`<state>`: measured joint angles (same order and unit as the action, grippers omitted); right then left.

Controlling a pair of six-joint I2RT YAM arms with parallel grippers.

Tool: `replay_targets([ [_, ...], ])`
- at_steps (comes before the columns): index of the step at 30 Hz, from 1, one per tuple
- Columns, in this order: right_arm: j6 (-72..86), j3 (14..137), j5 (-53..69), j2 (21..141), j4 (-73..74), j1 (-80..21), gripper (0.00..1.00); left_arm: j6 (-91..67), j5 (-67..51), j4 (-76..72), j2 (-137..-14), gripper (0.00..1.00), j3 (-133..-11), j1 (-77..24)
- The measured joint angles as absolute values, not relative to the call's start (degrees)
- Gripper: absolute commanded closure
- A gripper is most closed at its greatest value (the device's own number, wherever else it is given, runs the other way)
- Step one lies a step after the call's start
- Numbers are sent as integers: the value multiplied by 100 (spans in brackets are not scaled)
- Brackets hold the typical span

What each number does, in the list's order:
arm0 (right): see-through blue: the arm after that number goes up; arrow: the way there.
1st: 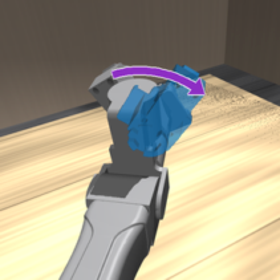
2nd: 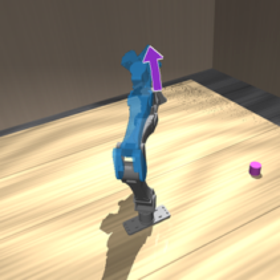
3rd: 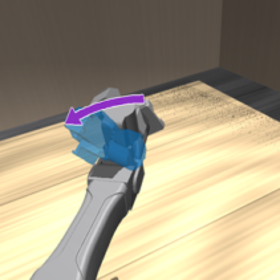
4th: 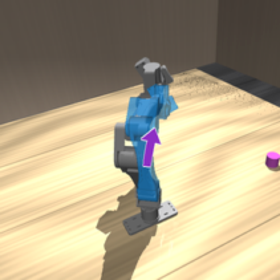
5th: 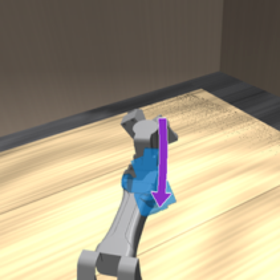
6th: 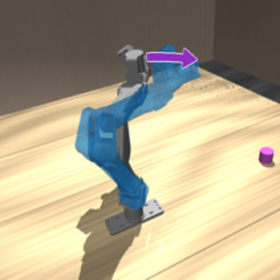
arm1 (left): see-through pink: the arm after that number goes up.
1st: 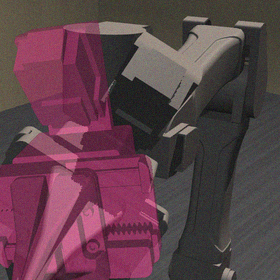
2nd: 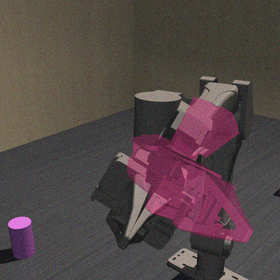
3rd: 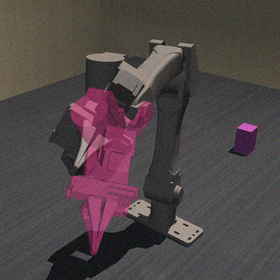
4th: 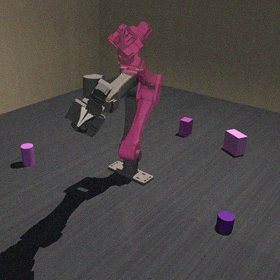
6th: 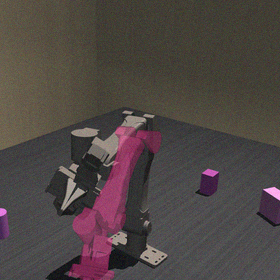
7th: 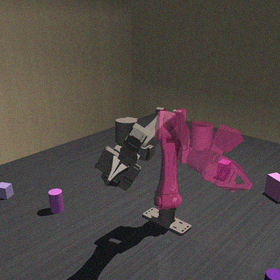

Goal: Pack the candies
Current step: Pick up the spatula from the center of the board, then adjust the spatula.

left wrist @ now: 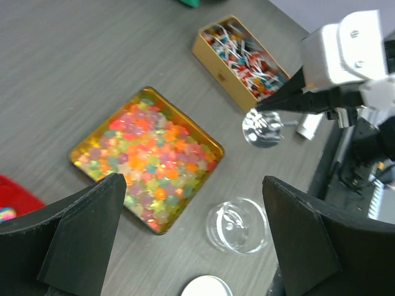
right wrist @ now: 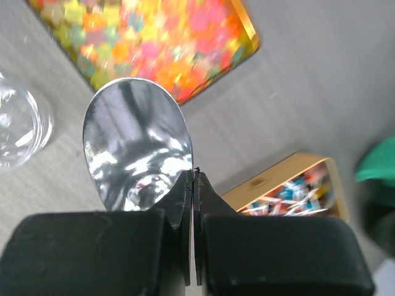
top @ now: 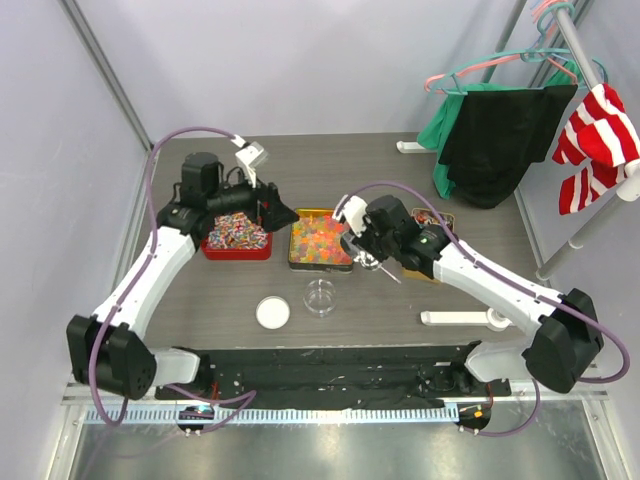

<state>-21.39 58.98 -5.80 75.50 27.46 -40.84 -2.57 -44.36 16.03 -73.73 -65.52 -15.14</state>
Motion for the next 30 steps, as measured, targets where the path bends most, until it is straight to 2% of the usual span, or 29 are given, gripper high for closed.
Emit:
replay_targets([
  [8, -2578, 6661, -1459, 7811, 2755, -4672, 99, -296, -4619, 1986, -8213, 8, -6871, -1959],
  [15, -2687, 7013, -1750, 8110, 2803, -5046, 99, -397, -4744, 2045, -8460, 9, -6963, -2119],
  [18, -2683, 7057, -1763, 8195, 2867, -5146, 99, -421, -4759, 2027, -8460, 16, -6963, -2139],
  [25, -2639, 7358, -1774, 8311, 2915, -5256, 99, -436, -4762, 1997, -8501, 21, -6963, -2237],
  [28, -2630, 7496, -1793, 8377, 2915, -5336, 99, -434, -4759, 1997, -8580, 32, -6963, -2292],
  [29, -2622, 7544, -1793, 8414, 2919, -5387, 99, -434, -4759, 1997, -8615, 45, -6963, -2309],
  [30, -2617, 7572, -1793, 8442, 2917, -5417, 99, -443, -4757, 1999, -8637, 50, -6963, -2320],
])
